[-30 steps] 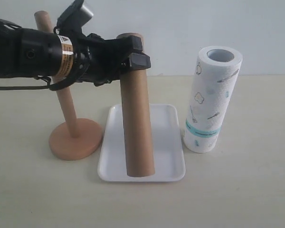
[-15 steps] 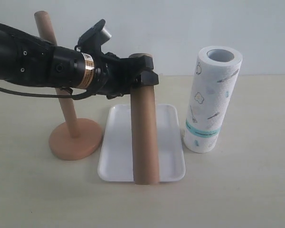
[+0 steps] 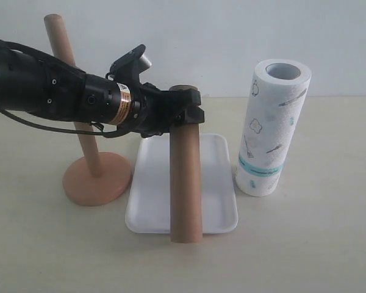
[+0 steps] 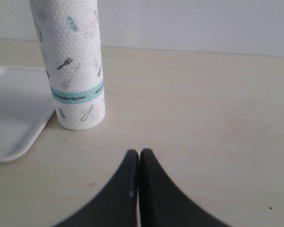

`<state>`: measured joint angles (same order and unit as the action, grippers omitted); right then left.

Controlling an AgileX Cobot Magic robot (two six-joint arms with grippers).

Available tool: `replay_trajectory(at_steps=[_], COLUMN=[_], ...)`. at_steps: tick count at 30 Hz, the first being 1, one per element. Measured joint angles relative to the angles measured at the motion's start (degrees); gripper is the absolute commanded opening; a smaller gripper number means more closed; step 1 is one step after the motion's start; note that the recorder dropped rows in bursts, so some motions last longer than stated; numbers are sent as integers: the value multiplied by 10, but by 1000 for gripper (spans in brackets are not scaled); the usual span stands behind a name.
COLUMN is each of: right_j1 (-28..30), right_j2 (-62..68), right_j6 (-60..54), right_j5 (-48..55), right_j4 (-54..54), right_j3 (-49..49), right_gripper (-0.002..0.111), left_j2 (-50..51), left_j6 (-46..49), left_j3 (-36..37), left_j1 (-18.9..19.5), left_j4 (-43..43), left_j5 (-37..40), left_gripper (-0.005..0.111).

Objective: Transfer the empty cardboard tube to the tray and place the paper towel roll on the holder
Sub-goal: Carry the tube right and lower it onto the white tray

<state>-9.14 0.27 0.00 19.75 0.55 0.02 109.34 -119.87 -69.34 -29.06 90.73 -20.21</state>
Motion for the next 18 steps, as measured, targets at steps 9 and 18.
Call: replay_trajectory(at_steps=[9,18], right_j1=[0,0], right_j2=[0,0], right_j6=[0,0], right_j5=[0,0], right_j4=[0,0], right_j3=[0,0], right_gripper=[0,0], left_j2=[0,0], left_j6=[0,0], left_j3=[-24,-24], left_j1=[0,0], left_j4=[3,3], left_j5=[-1,-2], left_gripper=[61,64])
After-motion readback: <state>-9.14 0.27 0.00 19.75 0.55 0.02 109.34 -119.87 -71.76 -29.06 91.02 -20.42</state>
